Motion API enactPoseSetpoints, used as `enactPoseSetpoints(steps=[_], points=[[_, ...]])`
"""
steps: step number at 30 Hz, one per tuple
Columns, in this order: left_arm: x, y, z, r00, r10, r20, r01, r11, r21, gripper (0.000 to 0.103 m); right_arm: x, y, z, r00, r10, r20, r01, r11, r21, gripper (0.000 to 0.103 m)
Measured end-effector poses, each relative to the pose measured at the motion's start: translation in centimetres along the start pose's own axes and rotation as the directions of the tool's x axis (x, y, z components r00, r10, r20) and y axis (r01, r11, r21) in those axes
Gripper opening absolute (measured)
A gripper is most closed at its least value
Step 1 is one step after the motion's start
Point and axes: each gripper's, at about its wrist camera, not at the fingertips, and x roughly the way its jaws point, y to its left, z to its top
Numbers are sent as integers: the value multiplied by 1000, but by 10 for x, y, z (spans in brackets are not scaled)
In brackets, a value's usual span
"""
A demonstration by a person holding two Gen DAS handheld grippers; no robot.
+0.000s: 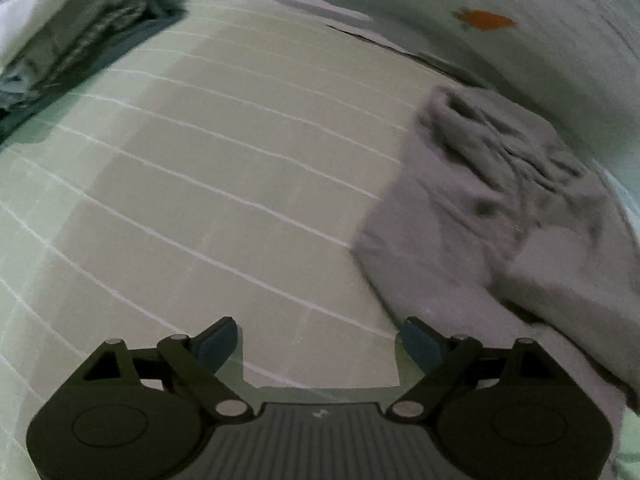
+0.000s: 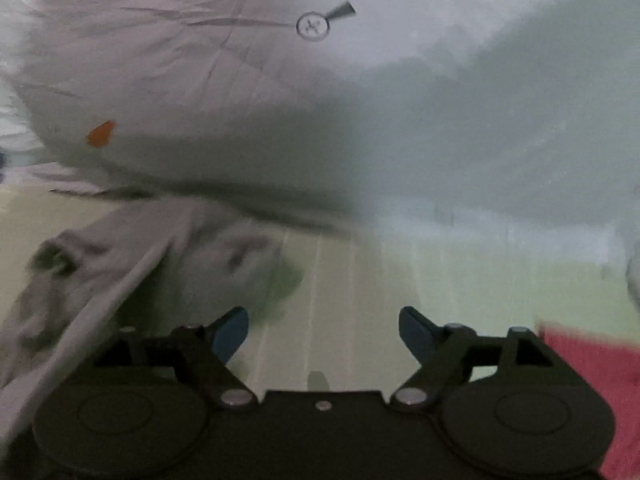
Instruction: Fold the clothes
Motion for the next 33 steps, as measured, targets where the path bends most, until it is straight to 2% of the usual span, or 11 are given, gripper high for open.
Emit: enactPoseSetpoints(steps=[4, 8, 13, 15, 17, 19, 20, 21, 28, 30, 33], points=[[-5, -18, -9, 1000, -25, -13, 26, 998, 53, 90, -47, 14, -38, 999, 36, -6, -36, 996, 80, 83], [-21, -30, -20, 1000, -26, 5, 25, 995, 100, 90, -90, 36, -53, 996, 62, 67, -66, 995, 74, 82], [-44, -30, -32, 999, -24, 38, 19, 993, 119, 91, -126, 67, -52, 964, 210, 165, -200, 977, -76, 67], [-53, -28, -40, 999, -21, 47, 16, 994, 105, 91, -127, 81, -54, 944, 295, 149, -276, 952, -133, 55], [-61, -25, -48, 998, -19, 53, 14, 996, 88, 91, -117, 94, -56, 934, 344, 93, -325, 930, -174, 48], [-68, -23, -56, 998, -17, 57, 12, 997, 75, 91, -100, 106, -62, 944, 328, 29, -314, 924, -219, 41], [-71, -22, -60, 998, -16, 58, 11, 998, 70, 91, -93, 107, -63, 946, 324, 9, -314, 921, -231, 27], [-74, -21, -64, 998, -15, 60, 11, 998, 64, 91, -96, 98, -60, 950, 310, 38, -295, 930, -217, 2], [-84, -22, -77, 997, 13, 70, -16, 999, 46, 91, -114, 33, -33, 954, 184, 237, -165, 981, -99, 2], [-83, -25, -80, 998, 15, 66, -18, 999, 44, 91, -124, -10, -13, 947, 68, 313, -68, 998, -11, 2], [-80, -32, -83, 998, 18, 58, -21, 998, 51, 91, -121, -61, -3, 942, -72, 327, 58, 997, 53, 3]])
